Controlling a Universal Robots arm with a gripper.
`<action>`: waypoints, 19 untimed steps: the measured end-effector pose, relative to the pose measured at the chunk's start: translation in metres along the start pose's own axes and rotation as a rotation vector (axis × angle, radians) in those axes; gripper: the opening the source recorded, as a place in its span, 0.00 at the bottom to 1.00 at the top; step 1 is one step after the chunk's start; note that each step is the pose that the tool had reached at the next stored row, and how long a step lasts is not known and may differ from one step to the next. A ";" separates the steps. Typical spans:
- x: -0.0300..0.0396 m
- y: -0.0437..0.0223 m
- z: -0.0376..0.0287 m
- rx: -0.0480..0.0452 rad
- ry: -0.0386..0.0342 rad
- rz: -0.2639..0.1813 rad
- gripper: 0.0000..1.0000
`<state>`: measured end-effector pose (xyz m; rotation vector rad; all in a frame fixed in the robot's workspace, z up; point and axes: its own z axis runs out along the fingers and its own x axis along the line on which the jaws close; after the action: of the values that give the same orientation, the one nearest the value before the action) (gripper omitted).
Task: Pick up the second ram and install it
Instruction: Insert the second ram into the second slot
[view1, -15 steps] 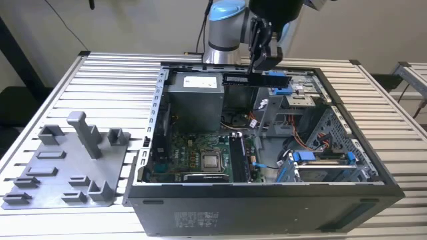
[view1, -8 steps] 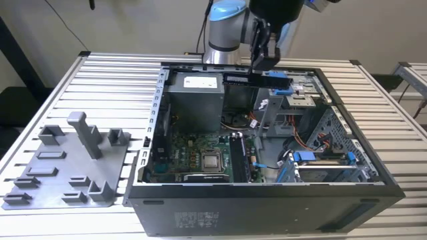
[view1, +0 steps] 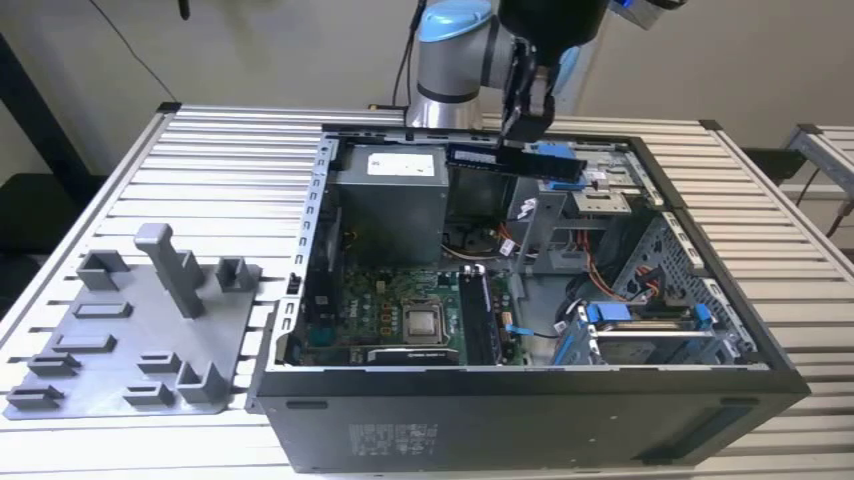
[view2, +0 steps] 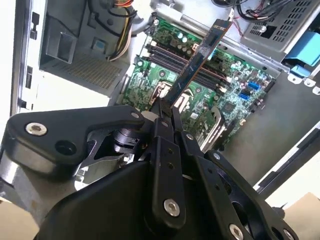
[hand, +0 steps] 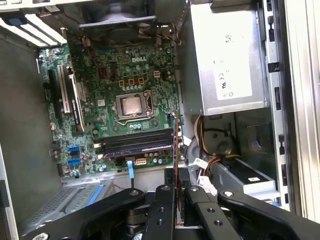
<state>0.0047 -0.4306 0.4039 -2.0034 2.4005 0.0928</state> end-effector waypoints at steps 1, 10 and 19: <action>0.0000 0.0000 0.0000 0.0005 -0.0003 0.011 0.14; 0.0001 0.0000 0.0007 0.0063 -0.0047 0.132 0.14; 0.0001 -0.0001 0.0015 0.0137 -0.0103 0.282 0.14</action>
<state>0.0047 -0.4306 0.4024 -1.6413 2.6518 0.0886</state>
